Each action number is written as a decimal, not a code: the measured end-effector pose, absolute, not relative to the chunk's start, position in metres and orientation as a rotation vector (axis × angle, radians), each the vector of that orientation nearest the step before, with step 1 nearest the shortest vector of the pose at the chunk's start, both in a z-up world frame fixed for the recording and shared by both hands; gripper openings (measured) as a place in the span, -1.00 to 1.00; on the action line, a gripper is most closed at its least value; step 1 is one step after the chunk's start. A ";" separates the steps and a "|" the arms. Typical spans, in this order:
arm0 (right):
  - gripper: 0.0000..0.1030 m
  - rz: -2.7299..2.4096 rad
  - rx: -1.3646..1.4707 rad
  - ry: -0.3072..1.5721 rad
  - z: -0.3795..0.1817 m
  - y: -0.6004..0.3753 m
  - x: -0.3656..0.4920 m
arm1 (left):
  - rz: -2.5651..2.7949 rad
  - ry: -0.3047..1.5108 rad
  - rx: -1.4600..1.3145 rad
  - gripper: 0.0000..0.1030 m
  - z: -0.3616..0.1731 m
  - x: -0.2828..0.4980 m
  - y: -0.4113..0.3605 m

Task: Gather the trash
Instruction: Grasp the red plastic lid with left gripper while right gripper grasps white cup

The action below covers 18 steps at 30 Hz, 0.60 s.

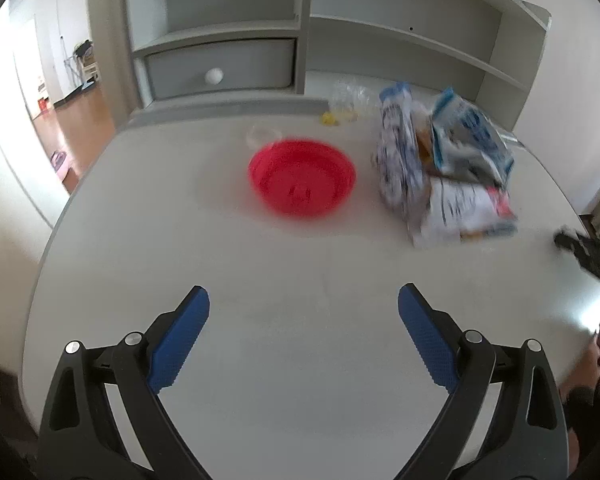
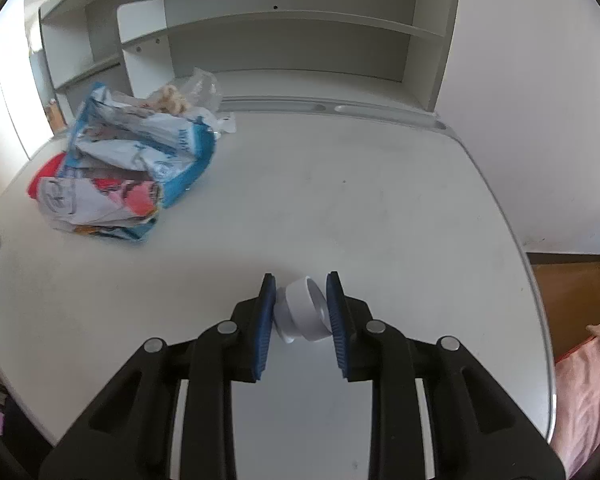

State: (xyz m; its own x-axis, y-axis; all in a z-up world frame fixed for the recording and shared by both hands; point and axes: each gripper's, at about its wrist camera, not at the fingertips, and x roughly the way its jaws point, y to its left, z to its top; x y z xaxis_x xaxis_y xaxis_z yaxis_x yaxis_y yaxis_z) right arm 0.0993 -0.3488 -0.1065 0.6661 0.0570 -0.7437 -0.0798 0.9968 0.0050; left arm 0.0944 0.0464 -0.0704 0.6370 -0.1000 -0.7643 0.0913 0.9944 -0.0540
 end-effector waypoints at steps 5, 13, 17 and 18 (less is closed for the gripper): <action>-0.49 0.095 -0.011 0.827 -0.098 -0.347 0.081 | -0.088 0.909 0.050 0.80 -0.077 0.147 0.036; -0.49 0.090 -0.020 0.811 -0.085 -0.344 0.065 | -0.071 0.954 0.055 0.81 -0.094 0.190 0.033; -0.49 0.082 -0.005 0.805 -0.081 -0.348 0.055 | -0.067 0.930 0.037 0.53 -0.093 0.198 0.034; -0.49 0.077 -0.004 0.803 -0.080 -0.350 0.052 | -0.055 0.915 0.037 0.54 -0.091 0.196 0.035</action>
